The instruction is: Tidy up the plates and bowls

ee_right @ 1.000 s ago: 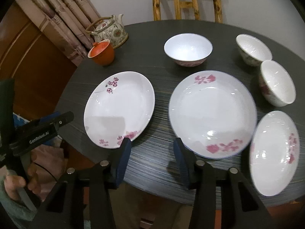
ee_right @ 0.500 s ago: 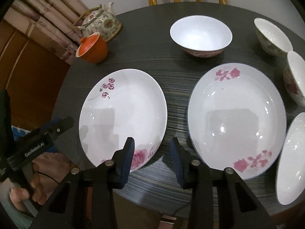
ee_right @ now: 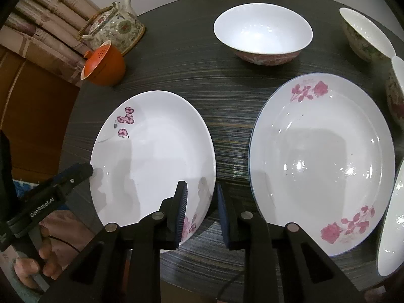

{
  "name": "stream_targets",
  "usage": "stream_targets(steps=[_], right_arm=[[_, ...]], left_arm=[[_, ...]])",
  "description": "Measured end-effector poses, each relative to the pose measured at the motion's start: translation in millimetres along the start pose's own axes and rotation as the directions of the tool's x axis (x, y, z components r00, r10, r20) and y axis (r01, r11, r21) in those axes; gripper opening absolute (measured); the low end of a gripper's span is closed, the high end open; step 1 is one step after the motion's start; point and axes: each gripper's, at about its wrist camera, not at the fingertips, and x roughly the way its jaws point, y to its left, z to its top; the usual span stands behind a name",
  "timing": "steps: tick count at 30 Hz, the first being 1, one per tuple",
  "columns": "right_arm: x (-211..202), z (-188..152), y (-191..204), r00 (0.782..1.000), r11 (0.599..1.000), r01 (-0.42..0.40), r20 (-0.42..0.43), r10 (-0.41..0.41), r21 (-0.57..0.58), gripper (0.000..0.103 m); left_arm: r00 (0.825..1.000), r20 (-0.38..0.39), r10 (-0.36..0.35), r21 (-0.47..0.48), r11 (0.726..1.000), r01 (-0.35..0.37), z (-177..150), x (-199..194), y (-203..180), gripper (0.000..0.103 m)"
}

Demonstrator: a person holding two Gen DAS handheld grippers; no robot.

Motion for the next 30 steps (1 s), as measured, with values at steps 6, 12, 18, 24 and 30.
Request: stream_targets(steps=[6, 12, 18, 24, 30], right_arm=[[6.9, 4.2, 3.1, 1.000, 1.000, 0.014, 0.004, -0.014, -0.017, 0.022], [9.7, 2.9, 8.6, 0.997, 0.995, 0.068, 0.031, -0.066, -0.078, 0.013], [8.2, -2.6, 12.2, 0.994, 0.986, 0.106, 0.047, -0.100, -0.126, 0.011], [7.0, -9.0, 23.6, 0.995, 0.985, 0.094, 0.055, -0.087, -0.143, 0.011], [7.2, -8.3, 42.3, 0.994, 0.981, 0.092, 0.070, -0.081, -0.171, 0.011]], left_arm=[[1.000, -0.025, -0.003, -0.004, 1.000, 0.003, 0.9, 11.3, 0.1, 0.021], [1.000, -0.018, 0.002, 0.039, 0.999, -0.001, 2.4, 16.5, -11.9, 0.009], [1.000, -0.002, 0.009, 0.044, 0.999, -0.008, 4.8, 17.8, -9.3, 0.009], [1.000, 0.013, 0.019, 0.031, 0.999, -0.020, 8.8, 10.5, 5.1, 0.009], [0.999, 0.025, 0.034, 0.020, 0.999, -0.034, 14.4, 6.4, 17.5, 0.009]])
